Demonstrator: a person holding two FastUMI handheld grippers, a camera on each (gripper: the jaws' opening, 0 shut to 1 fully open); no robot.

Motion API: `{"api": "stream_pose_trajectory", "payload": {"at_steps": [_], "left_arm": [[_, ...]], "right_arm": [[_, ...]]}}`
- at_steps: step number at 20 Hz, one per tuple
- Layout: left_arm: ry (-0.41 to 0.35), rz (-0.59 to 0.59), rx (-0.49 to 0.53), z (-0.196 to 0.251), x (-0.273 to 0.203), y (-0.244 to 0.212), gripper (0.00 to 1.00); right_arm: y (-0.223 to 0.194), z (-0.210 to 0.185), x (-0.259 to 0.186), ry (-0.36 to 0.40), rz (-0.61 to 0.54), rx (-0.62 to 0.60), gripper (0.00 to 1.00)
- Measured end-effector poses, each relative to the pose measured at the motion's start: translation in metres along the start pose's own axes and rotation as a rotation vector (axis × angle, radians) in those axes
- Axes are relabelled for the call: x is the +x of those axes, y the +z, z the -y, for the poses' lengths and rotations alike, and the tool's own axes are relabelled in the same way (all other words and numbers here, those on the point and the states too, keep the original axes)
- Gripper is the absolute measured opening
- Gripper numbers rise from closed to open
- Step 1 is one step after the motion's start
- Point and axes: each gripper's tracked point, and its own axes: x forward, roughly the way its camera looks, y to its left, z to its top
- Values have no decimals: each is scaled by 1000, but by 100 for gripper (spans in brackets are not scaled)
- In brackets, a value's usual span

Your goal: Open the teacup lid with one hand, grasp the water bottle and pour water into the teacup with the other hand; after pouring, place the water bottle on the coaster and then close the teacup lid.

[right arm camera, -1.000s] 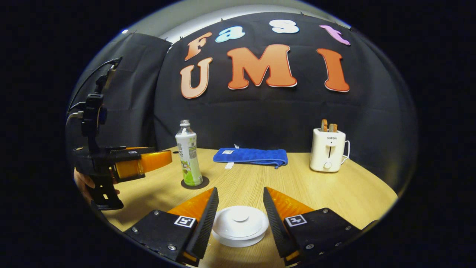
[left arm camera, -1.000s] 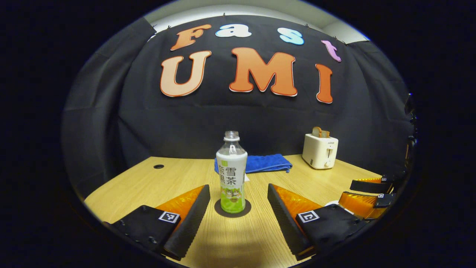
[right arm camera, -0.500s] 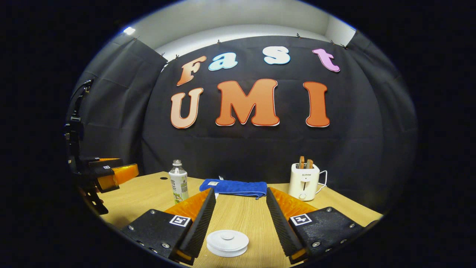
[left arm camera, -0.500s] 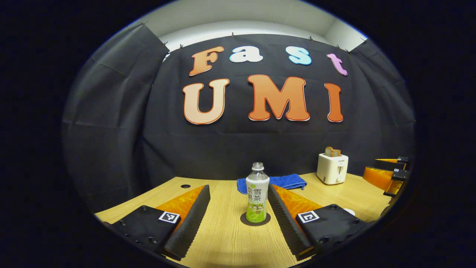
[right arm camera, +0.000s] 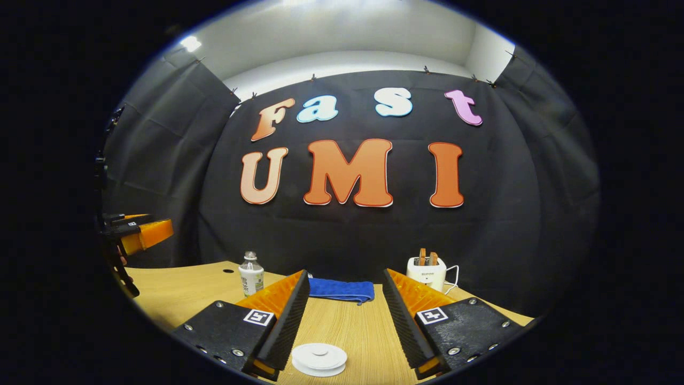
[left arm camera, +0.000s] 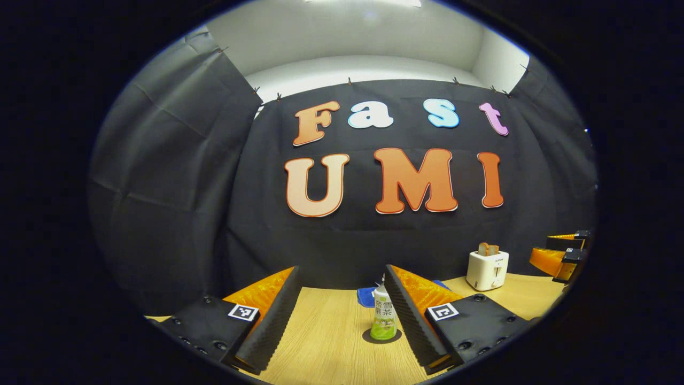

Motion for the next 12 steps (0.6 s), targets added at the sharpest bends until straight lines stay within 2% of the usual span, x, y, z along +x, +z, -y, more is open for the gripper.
{"api": "stream_pose_trajectory", "payload": {"at_steps": [12], "left_arm": [[4,-14,4,-10,-8,0,99]], "right_arm": [[3,-4,-4,9,-23,-26,82]]}}
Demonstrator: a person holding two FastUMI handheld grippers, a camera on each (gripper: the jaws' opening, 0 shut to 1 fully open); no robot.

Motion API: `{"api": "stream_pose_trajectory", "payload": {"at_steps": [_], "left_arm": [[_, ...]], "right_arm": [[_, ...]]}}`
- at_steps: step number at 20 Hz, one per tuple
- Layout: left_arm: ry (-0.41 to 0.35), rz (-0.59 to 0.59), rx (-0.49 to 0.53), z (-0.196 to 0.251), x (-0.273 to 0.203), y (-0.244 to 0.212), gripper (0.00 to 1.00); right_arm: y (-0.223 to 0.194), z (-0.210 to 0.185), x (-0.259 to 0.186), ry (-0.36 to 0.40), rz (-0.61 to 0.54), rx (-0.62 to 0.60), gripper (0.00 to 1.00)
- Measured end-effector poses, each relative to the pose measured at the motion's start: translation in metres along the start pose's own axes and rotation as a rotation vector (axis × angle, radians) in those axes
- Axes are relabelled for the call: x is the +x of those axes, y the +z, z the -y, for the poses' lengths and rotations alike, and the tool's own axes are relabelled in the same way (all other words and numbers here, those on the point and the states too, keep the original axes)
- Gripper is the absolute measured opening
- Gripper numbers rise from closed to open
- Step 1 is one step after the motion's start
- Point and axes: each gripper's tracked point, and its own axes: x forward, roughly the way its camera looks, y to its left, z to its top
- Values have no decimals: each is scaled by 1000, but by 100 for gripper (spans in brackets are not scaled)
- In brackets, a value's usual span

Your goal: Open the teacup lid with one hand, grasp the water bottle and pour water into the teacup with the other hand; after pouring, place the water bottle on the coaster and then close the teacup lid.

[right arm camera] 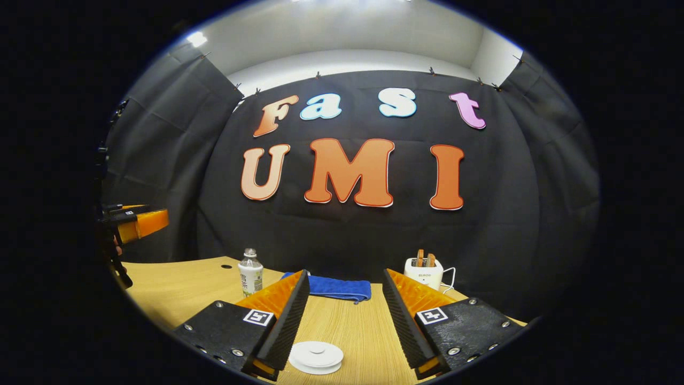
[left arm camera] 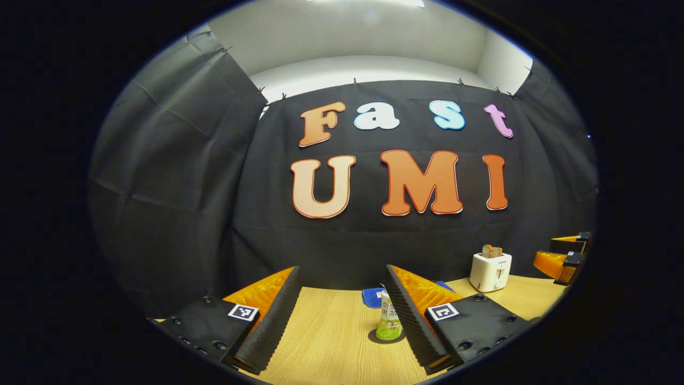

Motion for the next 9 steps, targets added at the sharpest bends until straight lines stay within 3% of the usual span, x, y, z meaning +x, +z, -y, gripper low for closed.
{"api": "stream_pose_trajectory", "payload": {"at_steps": [1,2,9], "left_arm": [[-8,1,1,3,1,0,99],[-14,1,3,5,0,-1,99],[-24,-2,28,6,0,-5,99]], "right_arm": [[-1,-1,1,8,-2,8,86],[0,-1,1,8,0,11,82],[-3,-4,0,22,-2,16,83]]}}
